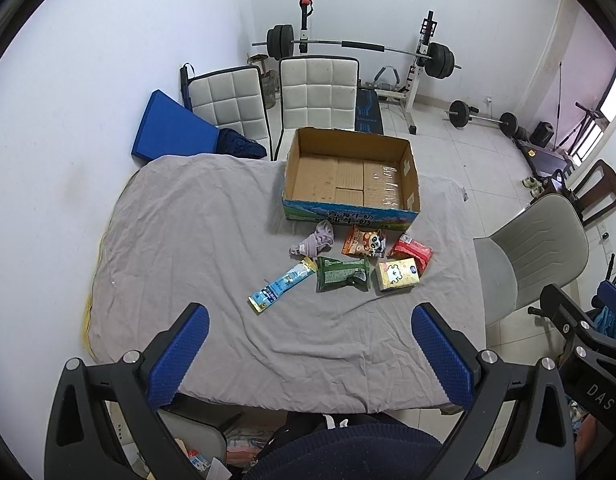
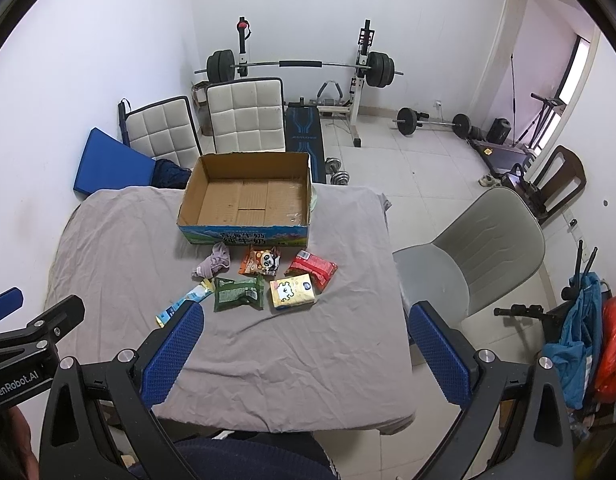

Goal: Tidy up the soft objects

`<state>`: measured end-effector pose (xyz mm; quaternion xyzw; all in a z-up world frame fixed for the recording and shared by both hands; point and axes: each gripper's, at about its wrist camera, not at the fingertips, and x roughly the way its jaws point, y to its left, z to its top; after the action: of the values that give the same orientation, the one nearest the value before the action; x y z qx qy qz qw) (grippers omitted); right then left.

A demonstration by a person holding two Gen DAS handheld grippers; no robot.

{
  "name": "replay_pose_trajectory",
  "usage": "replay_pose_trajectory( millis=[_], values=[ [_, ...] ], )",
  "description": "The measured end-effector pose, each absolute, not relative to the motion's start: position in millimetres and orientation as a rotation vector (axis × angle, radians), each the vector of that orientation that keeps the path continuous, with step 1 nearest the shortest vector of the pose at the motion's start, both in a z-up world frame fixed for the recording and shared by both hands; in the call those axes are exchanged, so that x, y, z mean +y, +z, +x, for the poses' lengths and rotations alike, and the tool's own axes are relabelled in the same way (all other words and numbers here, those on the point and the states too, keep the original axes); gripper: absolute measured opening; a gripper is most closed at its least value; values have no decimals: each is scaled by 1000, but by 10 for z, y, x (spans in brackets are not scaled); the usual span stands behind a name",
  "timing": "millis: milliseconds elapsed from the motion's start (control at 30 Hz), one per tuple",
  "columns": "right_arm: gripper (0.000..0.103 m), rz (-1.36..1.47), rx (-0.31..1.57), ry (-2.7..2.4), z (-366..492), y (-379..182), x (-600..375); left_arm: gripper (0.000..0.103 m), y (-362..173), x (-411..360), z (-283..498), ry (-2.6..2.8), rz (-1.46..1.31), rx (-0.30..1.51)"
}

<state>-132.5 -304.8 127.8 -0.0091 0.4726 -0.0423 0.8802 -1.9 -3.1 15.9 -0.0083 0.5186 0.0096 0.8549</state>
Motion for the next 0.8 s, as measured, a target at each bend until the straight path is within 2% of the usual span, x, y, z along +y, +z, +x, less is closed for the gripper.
replay_pose_trajectory(
  millis=[800],
  values=[
    [103, -13, 978, -81, -1411, 1283, -3126, 103, 129, -95, -102, 23, -17, 1075]
  ],
)
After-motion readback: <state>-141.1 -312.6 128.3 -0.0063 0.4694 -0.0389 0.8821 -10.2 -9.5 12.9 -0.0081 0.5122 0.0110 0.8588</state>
